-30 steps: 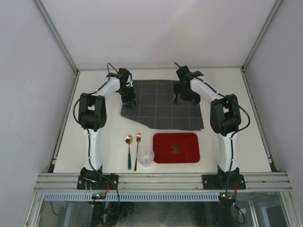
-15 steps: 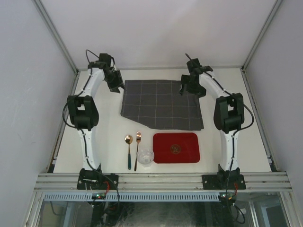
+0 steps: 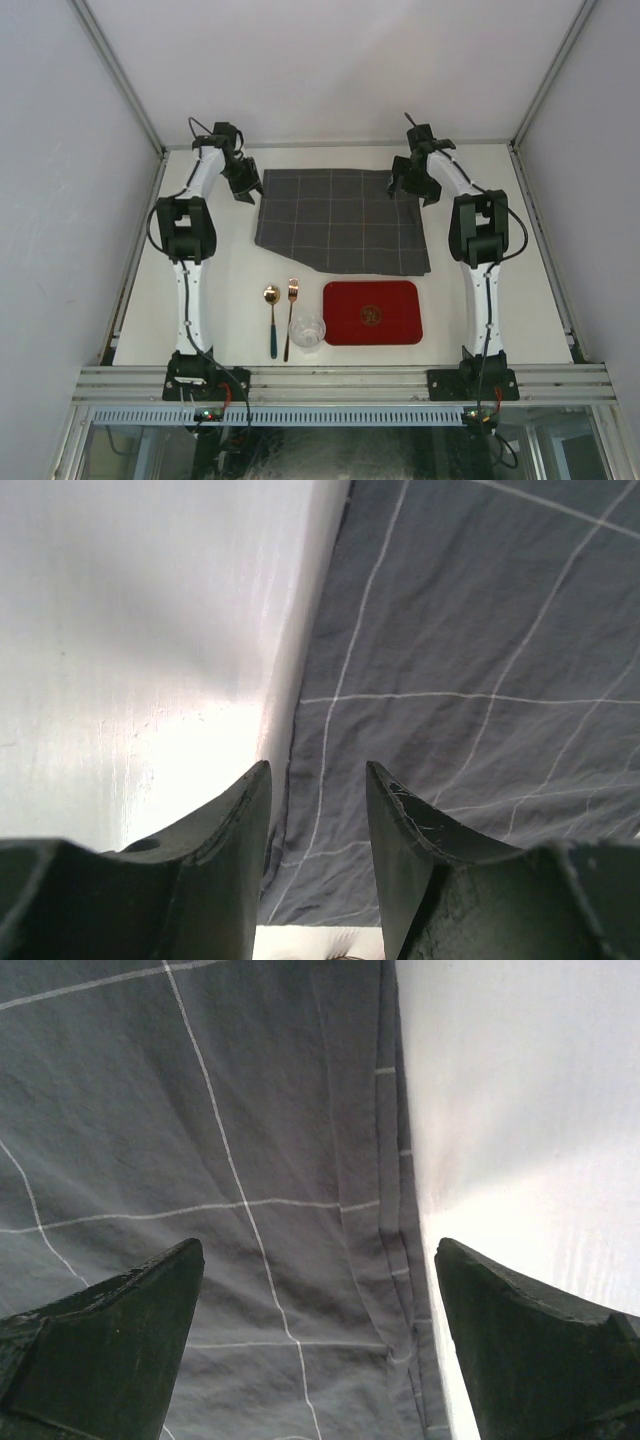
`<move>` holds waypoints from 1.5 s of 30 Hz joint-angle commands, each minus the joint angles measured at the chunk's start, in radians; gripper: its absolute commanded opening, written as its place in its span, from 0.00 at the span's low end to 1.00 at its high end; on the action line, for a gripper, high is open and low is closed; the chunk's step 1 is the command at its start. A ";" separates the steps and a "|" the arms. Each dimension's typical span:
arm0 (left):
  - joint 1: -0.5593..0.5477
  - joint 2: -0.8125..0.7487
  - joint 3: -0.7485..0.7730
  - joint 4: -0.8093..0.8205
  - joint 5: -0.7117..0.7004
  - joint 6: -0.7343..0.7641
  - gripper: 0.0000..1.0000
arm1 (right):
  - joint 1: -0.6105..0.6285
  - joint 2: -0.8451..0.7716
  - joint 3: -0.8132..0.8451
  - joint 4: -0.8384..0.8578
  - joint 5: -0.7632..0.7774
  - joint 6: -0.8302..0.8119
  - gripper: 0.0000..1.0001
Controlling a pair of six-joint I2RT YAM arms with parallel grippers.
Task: Set the dinner table for one person
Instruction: Flatten out the napkin at the center of the board.
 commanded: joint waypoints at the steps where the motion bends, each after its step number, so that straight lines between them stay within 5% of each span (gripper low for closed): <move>1: 0.008 0.000 0.065 -0.009 0.037 -0.015 0.48 | -0.008 0.029 0.081 0.030 -0.035 -0.012 0.99; 34: 0.004 0.100 0.090 -0.030 0.082 -0.023 0.46 | -0.046 0.165 0.203 0.006 -0.059 -0.020 0.99; 37: -0.003 0.106 0.088 -0.036 0.086 -0.017 0.41 | -0.045 0.178 0.210 0.009 -0.078 -0.023 0.93; 39: -0.007 0.108 0.084 -0.037 0.087 -0.018 0.29 | -0.048 0.184 0.213 0.012 -0.096 -0.024 0.85; 42: -0.014 0.115 0.083 -0.037 0.098 -0.021 0.11 | -0.053 0.201 0.219 0.014 -0.121 -0.020 0.67; 45: -0.016 0.119 0.082 -0.036 0.106 -0.027 0.05 | -0.059 0.217 0.228 0.011 -0.139 -0.019 0.50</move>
